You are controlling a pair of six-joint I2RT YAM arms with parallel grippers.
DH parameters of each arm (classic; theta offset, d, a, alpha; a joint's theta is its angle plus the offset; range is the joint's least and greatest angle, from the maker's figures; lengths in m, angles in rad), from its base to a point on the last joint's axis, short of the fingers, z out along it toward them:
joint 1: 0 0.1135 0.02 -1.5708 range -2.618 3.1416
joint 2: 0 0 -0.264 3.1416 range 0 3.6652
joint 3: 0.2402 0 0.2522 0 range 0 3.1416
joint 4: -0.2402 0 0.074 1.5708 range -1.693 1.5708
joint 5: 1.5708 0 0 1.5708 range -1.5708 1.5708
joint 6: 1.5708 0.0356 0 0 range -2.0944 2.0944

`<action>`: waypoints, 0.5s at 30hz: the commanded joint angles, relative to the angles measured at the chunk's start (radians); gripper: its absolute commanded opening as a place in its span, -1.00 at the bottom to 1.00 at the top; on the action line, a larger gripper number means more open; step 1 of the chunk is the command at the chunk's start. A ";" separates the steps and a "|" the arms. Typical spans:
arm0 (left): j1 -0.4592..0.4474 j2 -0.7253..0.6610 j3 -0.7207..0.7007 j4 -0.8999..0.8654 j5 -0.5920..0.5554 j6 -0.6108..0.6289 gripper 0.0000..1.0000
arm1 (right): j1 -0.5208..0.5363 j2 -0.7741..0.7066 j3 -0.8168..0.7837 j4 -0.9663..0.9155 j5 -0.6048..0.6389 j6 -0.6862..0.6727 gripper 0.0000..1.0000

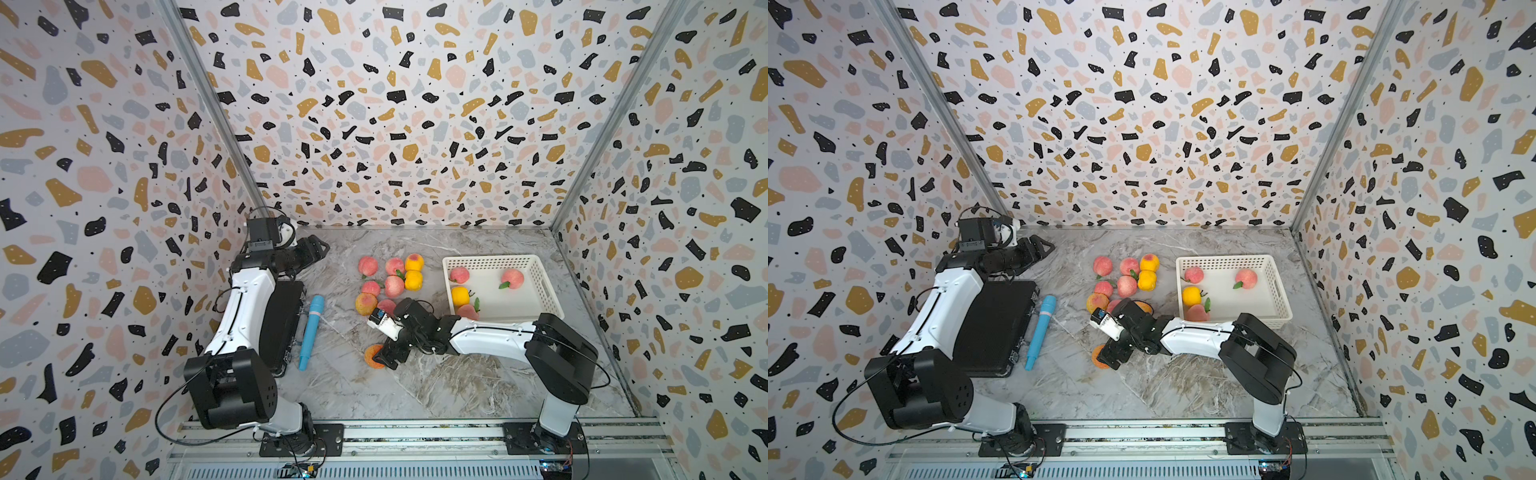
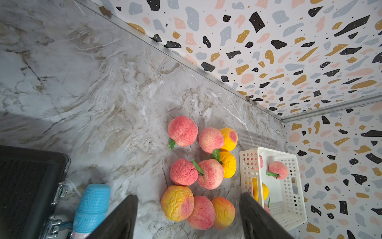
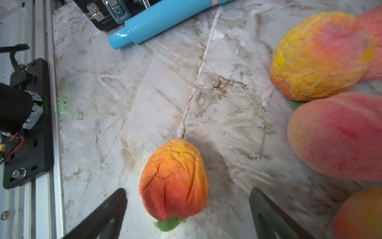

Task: Put the peaches into the basket
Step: Pick up the peach from the center of the board.

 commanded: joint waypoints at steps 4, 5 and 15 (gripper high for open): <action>0.001 0.006 -0.007 0.040 0.019 -0.005 0.56 | 0.041 0.030 0.053 -0.086 0.014 -0.017 0.80; 0.001 0.005 -0.008 0.041 0.021 -0.007 0.56 | 0.044 0.034 0.054 -0.087 0.016 -0.018 0.79; 0.001 0.006 -0.009 0.045 0.027 -0.008 0.56 | 0.061 0.074 0.080 -0.096 0.002 -0.006 0.61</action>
